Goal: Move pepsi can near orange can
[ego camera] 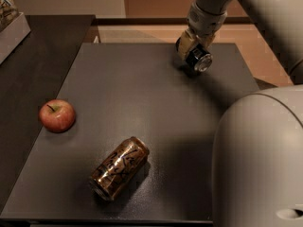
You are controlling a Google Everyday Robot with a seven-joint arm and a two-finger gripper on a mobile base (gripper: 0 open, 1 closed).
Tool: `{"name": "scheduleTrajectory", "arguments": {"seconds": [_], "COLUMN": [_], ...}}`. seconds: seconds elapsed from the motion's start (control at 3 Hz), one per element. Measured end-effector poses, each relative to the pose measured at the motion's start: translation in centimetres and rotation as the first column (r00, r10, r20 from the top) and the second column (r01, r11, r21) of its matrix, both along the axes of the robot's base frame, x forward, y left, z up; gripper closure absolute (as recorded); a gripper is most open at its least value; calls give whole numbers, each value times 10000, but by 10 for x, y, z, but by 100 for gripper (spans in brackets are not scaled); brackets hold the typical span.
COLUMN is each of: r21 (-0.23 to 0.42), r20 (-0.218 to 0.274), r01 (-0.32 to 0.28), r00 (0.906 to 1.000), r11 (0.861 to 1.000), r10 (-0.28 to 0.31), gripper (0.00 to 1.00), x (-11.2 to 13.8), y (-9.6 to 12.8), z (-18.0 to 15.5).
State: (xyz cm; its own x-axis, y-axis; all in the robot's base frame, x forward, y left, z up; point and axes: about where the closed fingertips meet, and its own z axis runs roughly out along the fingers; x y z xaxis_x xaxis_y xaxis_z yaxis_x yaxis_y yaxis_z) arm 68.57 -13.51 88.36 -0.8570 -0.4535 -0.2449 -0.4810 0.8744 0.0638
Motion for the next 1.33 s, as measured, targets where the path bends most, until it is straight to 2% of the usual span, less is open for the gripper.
{"name": "scheduleTrajectory", "arguments": {"seconds": [0.33, 0.67, 1.0, 1.33], "r21": [81, 91, 158, 53], "r20": [86, 312, 514, 493], "r01": [-17, -200, -683, -1155], "r00": [10000, 9993, 9964, 9921], "r11": [10000, 9998, 9975, 9933], "r10": [17, 197, 674, 1151], "gripper": [100, 100, 100, 100], "x": [0, -13, -47, -83], "y": [3, 0, 1, 12], "z": [-4, -3, -5, -19]}}
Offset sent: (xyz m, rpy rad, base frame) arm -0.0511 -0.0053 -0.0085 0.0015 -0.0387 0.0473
